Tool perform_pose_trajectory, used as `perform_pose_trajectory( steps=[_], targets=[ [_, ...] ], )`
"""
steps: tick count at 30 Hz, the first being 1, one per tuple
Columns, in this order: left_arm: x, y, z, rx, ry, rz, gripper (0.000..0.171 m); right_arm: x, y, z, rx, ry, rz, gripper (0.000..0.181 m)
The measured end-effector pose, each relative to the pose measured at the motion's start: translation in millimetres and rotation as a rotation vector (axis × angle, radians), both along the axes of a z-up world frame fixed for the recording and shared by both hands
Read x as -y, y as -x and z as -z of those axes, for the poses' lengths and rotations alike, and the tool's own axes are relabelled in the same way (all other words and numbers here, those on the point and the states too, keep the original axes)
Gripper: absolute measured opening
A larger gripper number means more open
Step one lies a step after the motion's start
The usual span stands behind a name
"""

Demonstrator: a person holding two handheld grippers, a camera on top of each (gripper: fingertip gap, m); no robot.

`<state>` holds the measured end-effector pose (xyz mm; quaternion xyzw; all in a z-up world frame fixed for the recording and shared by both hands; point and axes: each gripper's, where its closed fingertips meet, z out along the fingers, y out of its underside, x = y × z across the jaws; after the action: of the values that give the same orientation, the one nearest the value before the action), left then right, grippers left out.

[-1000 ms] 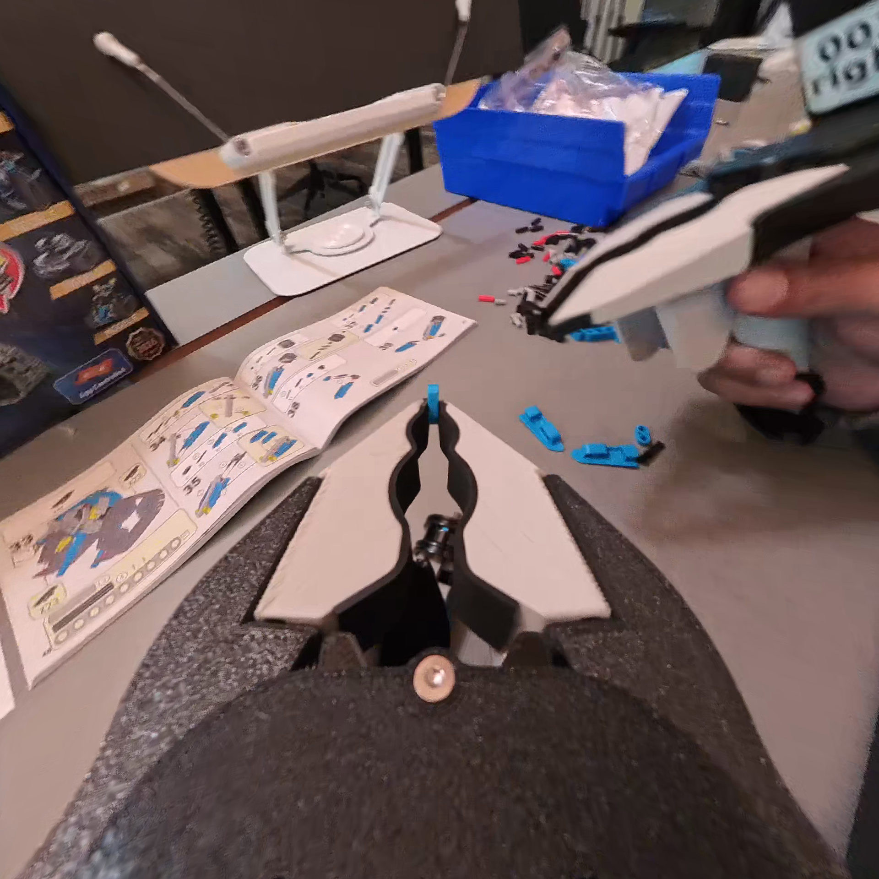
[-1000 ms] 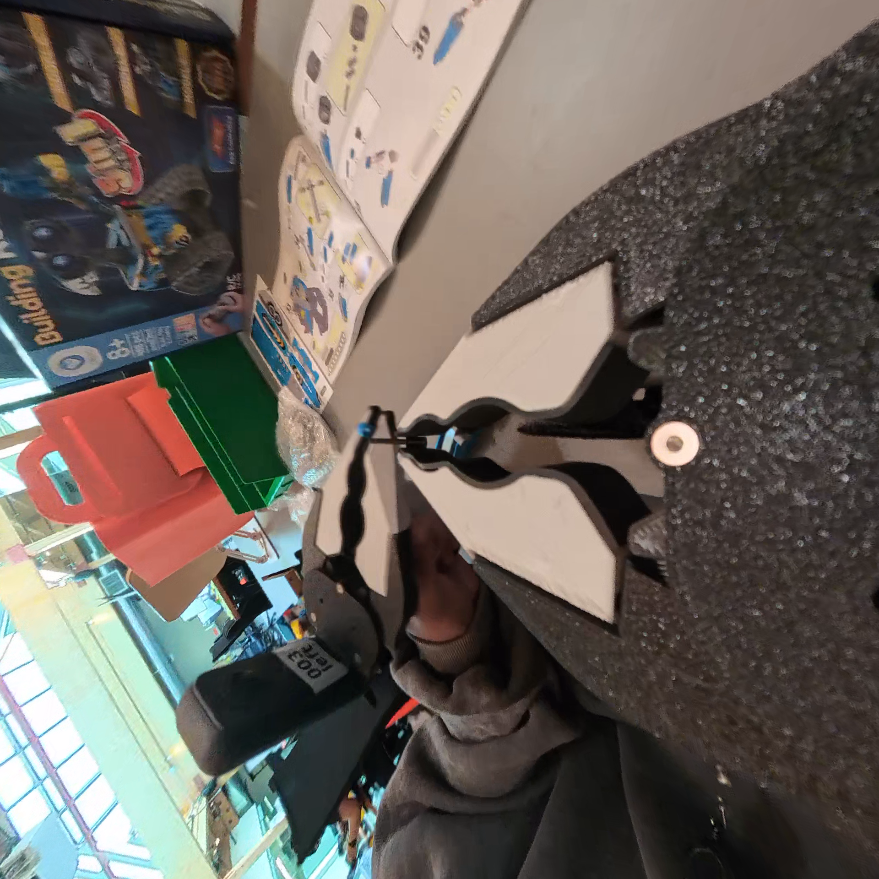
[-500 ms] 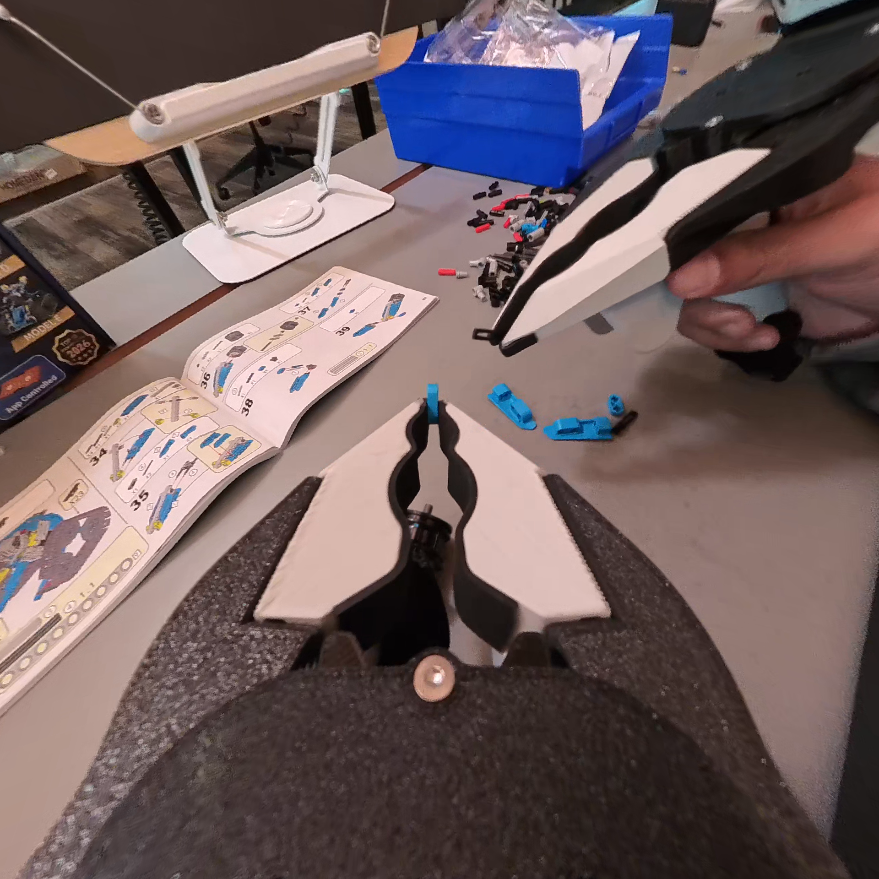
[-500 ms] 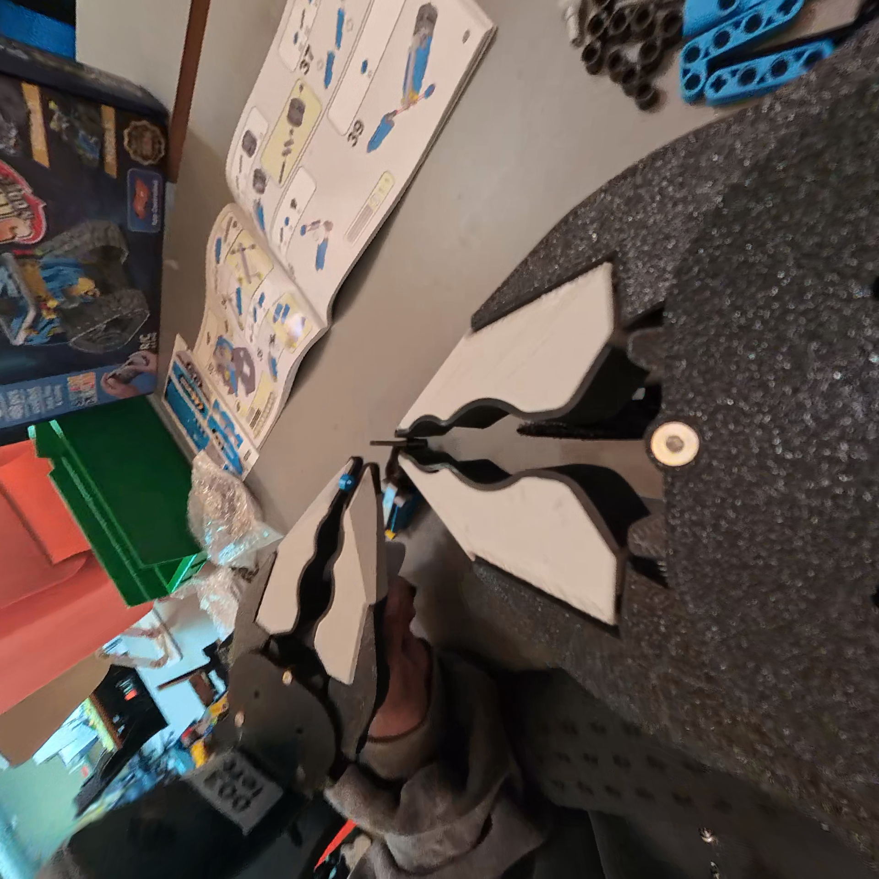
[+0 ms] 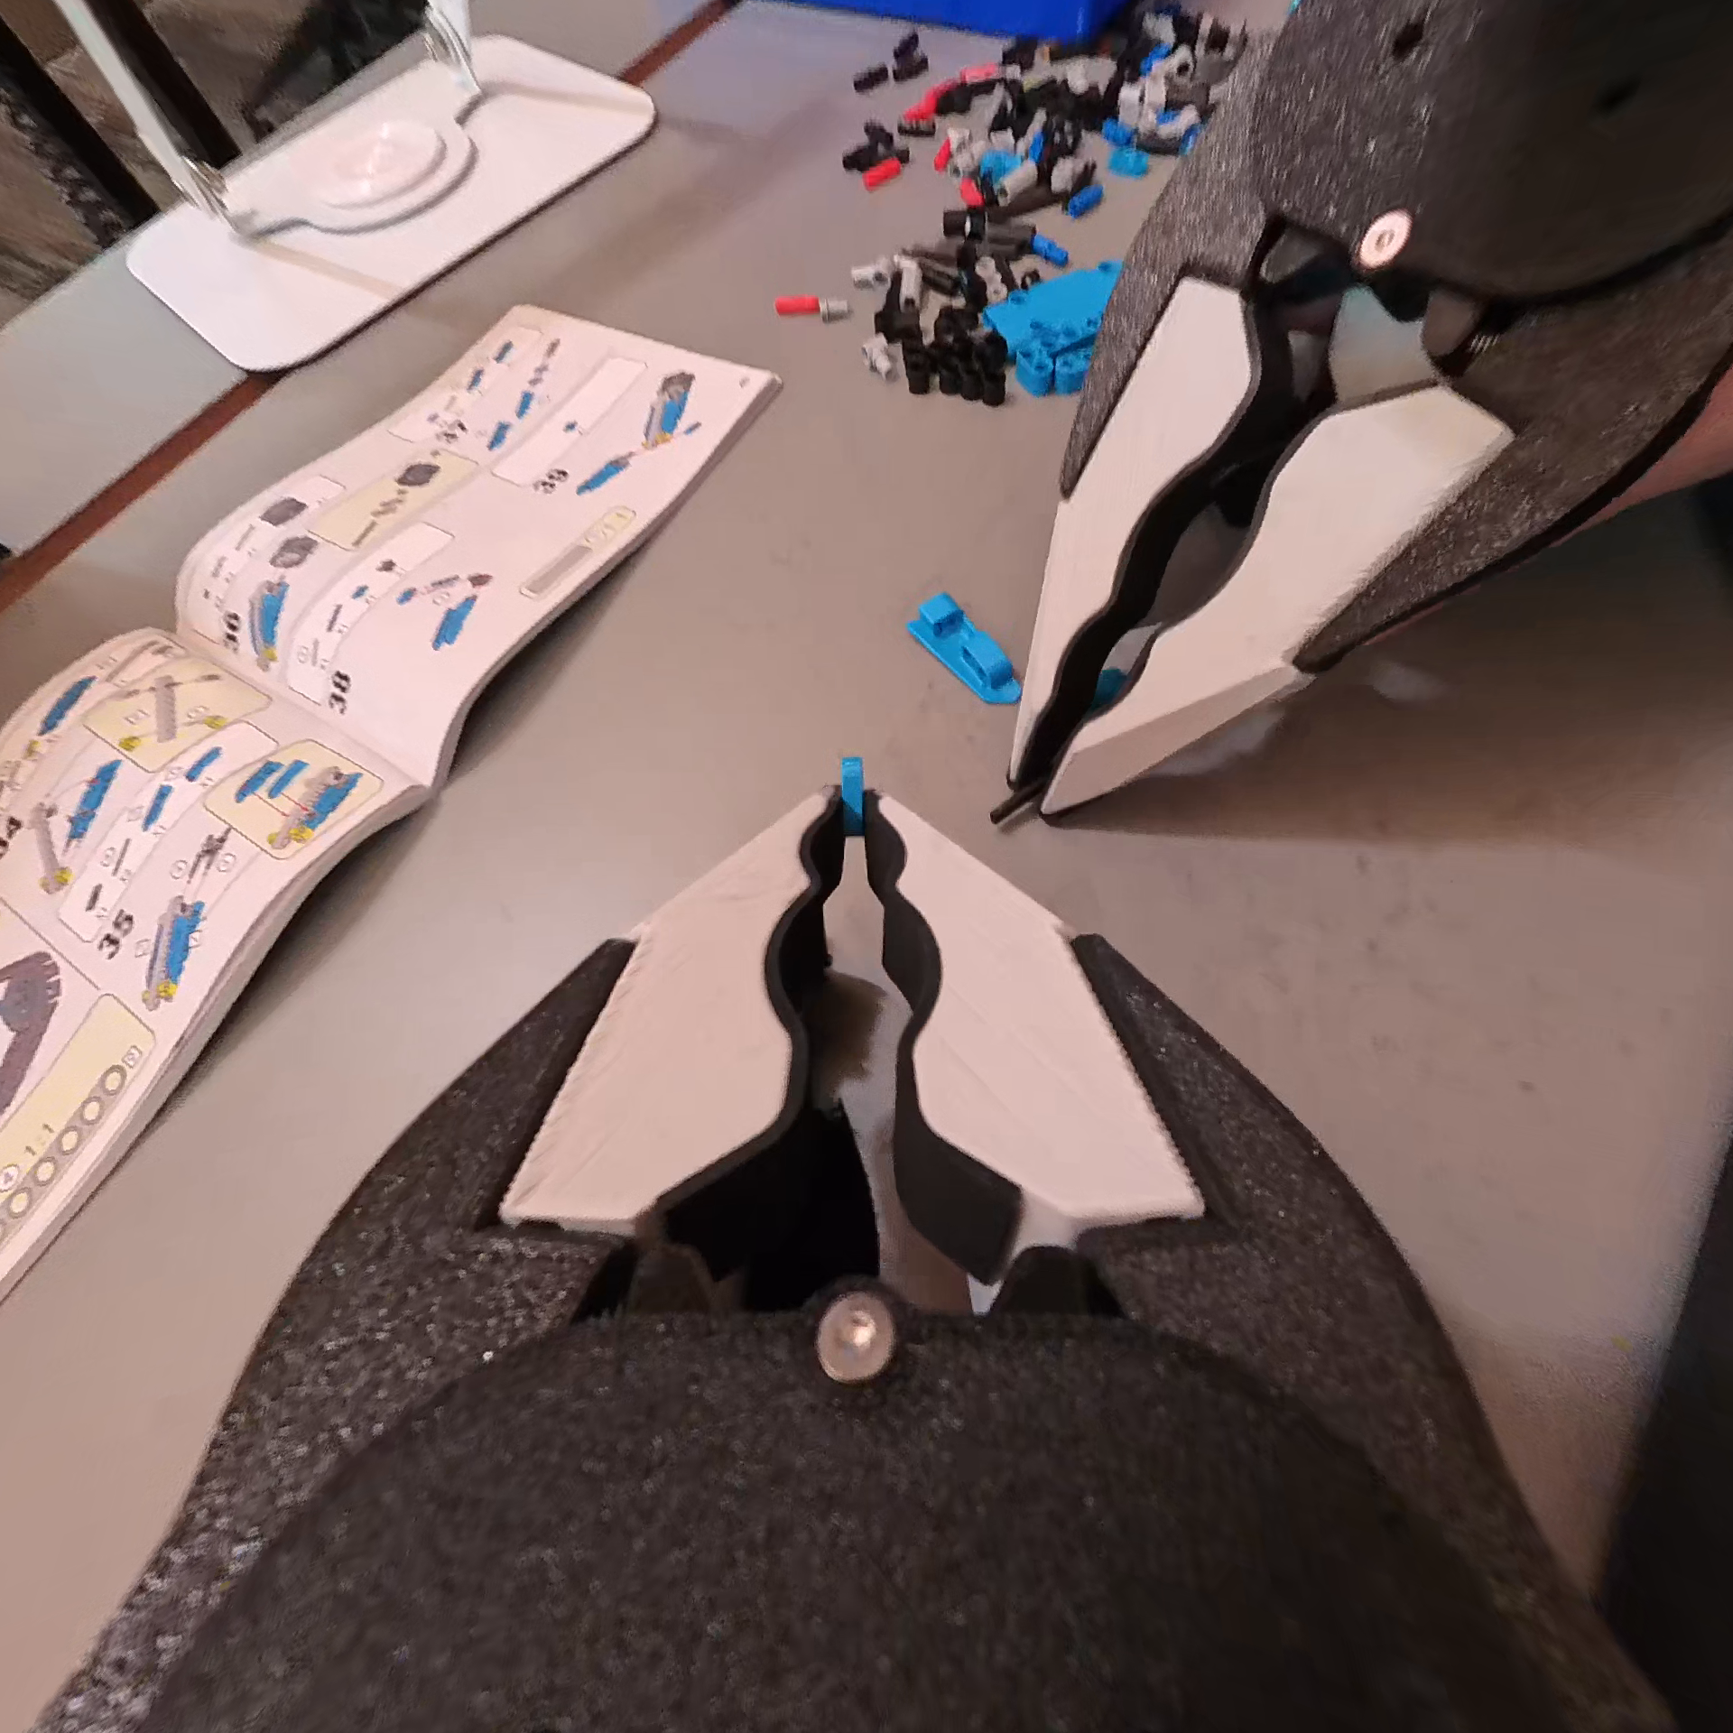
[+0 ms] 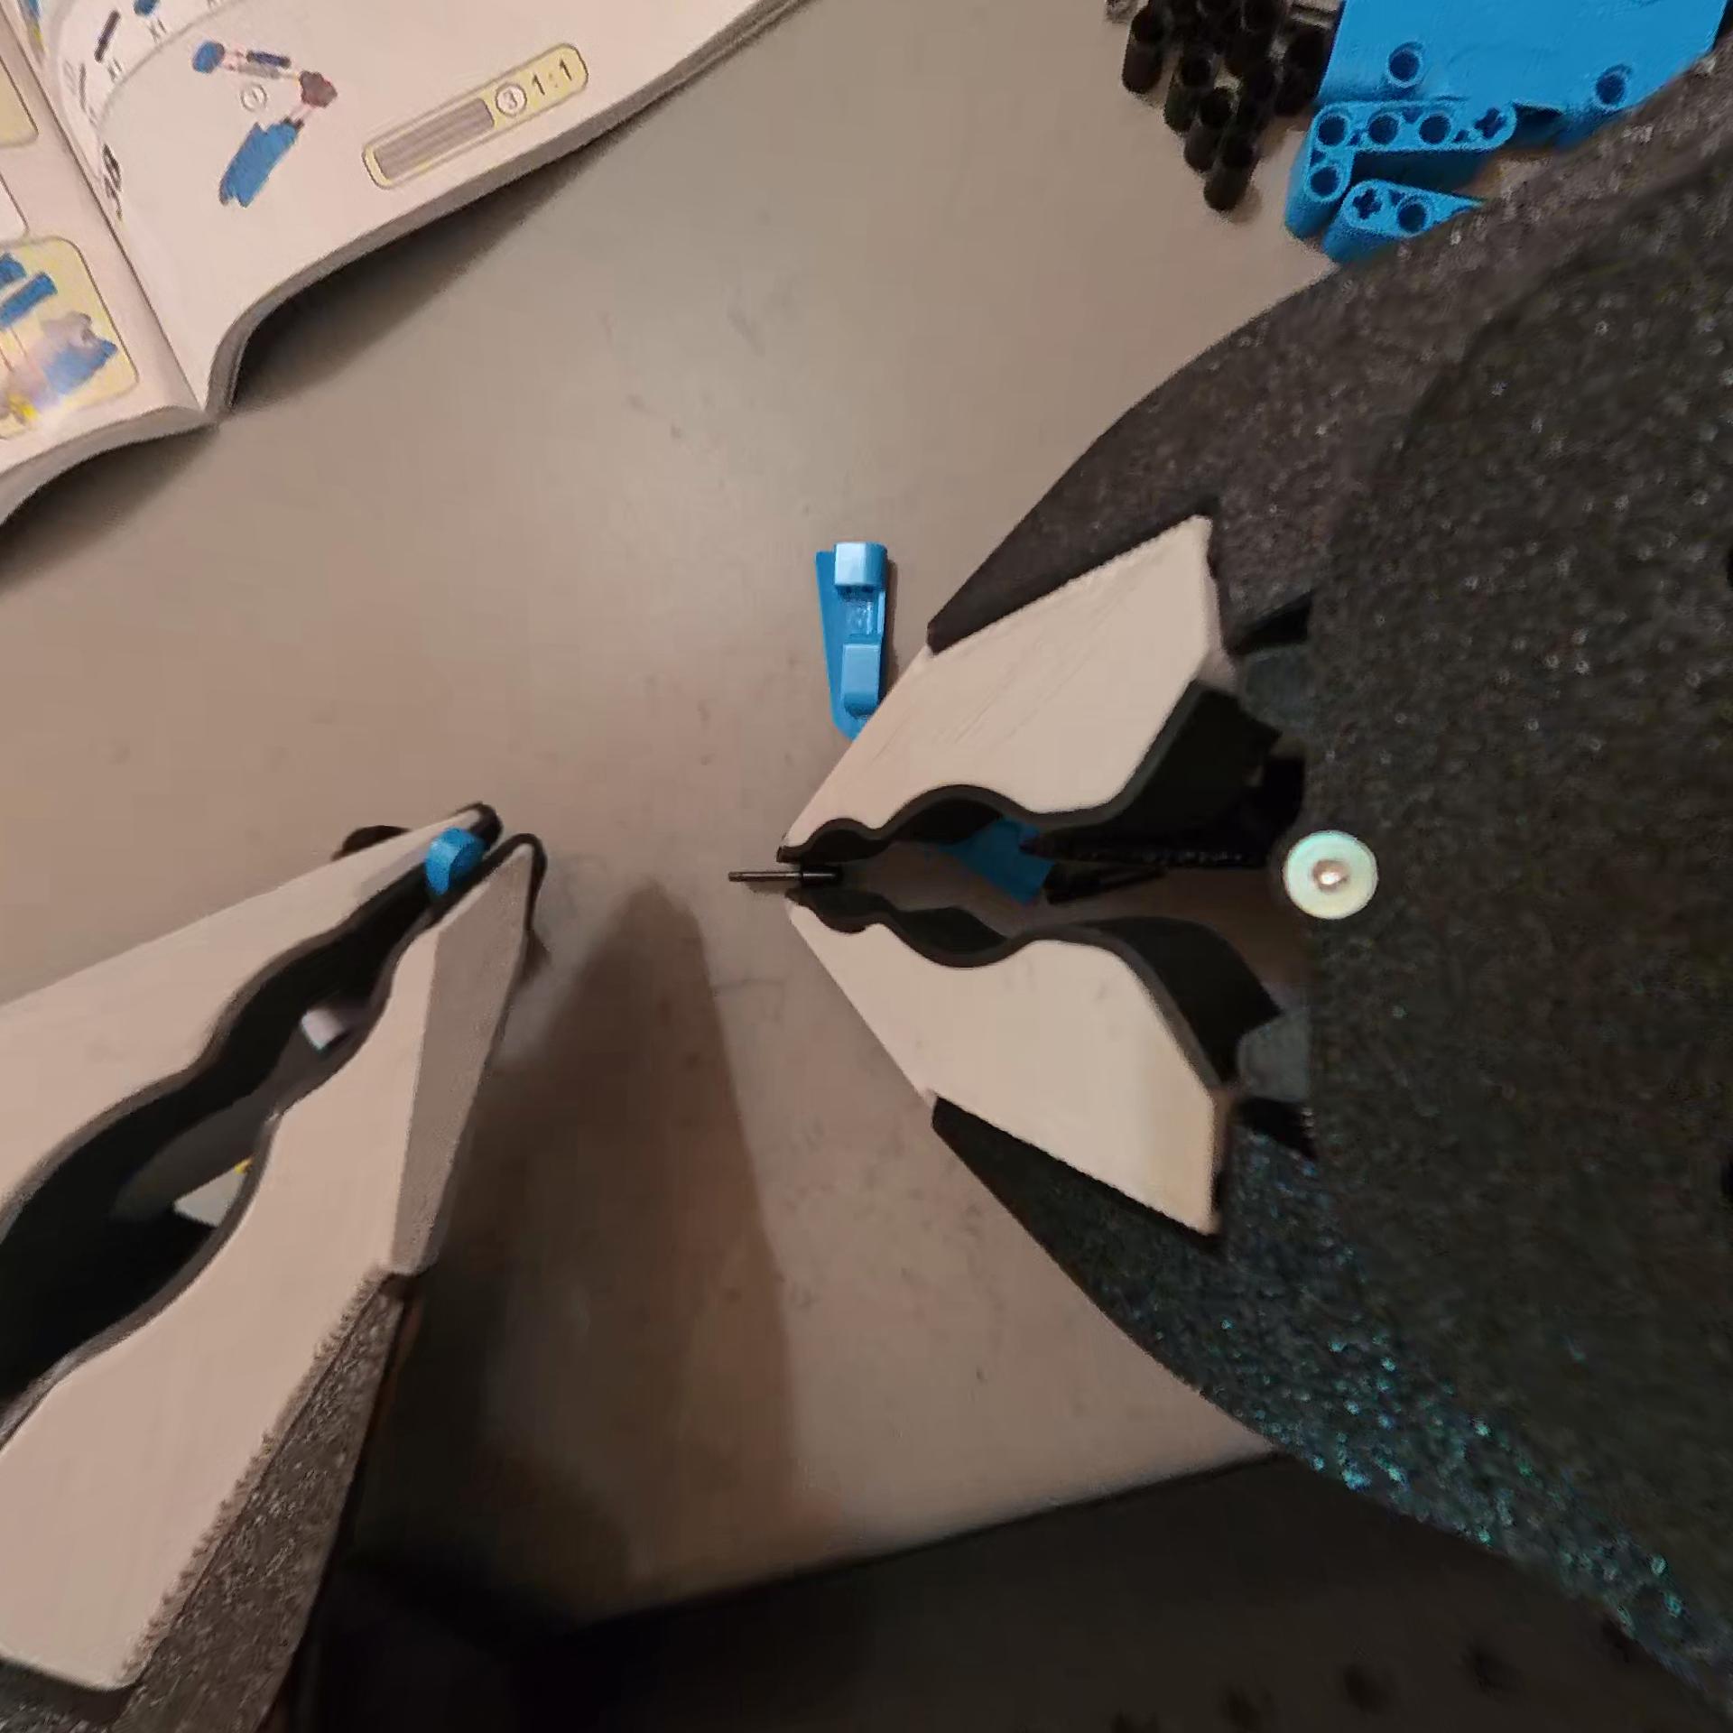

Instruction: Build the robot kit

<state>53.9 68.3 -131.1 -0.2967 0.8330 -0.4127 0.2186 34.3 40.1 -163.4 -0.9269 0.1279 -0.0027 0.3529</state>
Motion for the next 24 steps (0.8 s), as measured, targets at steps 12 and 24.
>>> perform_pose_trajectory(
  steps=[12,24],
  targets=[
    [-1.1,-0.8,-1.0,0.016,-0.018,-0.012,0.003,-0.9,-3.4,-9.1,0.06,-0.03,-0.015,0.008],
    [11.7,17.5,14.0,-0.143,0.028,0.068,0.003,2.3,0.9,-13.6,0.065,-0.06,-0.083,0.014]
  ],
)
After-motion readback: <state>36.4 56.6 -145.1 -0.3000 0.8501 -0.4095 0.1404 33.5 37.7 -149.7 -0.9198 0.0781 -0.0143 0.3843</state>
